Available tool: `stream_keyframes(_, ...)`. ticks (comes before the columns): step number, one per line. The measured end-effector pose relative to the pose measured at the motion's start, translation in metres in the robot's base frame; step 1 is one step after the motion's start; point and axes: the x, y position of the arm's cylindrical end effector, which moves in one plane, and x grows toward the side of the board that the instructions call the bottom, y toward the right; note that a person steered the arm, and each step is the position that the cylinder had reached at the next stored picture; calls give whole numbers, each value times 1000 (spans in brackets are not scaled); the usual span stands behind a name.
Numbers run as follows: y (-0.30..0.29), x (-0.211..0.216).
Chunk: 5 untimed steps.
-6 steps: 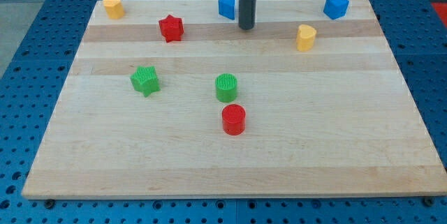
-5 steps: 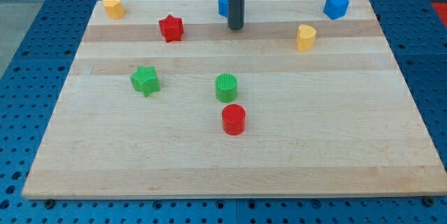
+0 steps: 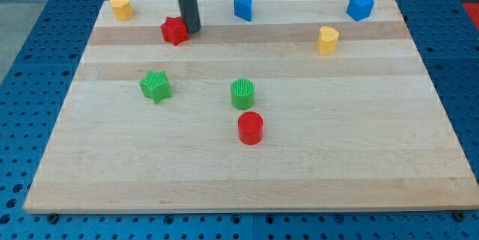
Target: Place red star in between yellow hexagon and green star
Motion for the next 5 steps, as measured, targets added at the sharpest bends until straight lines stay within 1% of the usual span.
stream_keyframes(5,-72,-4)
